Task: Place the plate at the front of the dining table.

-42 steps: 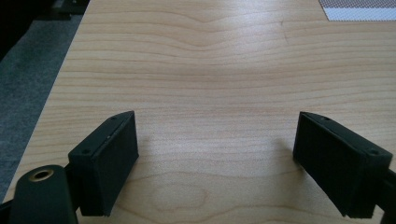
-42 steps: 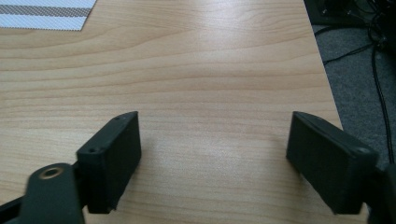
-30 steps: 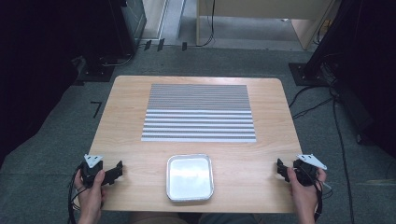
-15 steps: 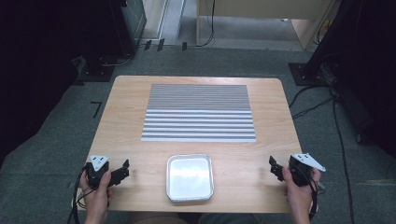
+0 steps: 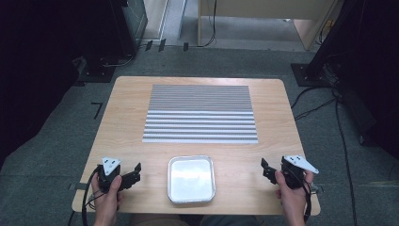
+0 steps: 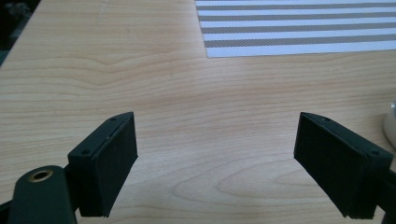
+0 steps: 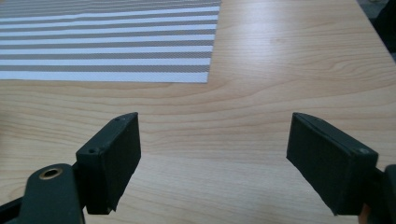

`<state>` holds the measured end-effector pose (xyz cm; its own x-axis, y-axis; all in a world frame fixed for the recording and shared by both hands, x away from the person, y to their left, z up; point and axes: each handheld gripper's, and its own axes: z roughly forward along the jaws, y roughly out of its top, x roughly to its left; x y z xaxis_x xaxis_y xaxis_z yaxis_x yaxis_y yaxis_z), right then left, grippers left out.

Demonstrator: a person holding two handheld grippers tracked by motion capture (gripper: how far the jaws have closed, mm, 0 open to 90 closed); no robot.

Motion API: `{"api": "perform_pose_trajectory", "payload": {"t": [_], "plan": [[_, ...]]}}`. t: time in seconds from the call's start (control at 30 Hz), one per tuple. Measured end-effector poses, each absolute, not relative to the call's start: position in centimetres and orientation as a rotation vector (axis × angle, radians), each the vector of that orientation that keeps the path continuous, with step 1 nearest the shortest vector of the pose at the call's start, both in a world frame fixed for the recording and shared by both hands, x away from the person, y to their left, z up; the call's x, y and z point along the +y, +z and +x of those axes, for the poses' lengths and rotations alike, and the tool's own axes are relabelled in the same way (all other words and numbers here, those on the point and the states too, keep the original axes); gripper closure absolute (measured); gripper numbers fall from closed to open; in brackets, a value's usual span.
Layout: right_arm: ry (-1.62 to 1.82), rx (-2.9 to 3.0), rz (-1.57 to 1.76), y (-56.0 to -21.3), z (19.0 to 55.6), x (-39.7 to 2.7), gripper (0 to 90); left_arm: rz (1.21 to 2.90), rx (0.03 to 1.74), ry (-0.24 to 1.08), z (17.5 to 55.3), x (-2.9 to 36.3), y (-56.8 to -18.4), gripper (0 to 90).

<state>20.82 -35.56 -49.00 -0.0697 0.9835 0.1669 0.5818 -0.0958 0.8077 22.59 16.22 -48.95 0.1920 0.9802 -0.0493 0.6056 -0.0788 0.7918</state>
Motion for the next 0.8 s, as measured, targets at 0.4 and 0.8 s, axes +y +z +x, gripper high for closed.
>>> {"api": "perform_pose_trajectory", "payload": {"t": [0.4,0.8], "plan": [[1.084,1.752,1.655,-48.8,20.6,-32.8,17.6,1.805,1.443,0.653,22.0,14.1,-48.9,13.5],[1.136,1.805,1.621,-48.9,20.5,-30.0,17.5,1.819,1.407,0.617,21.5,12.5,-48.8,13.5]]}}
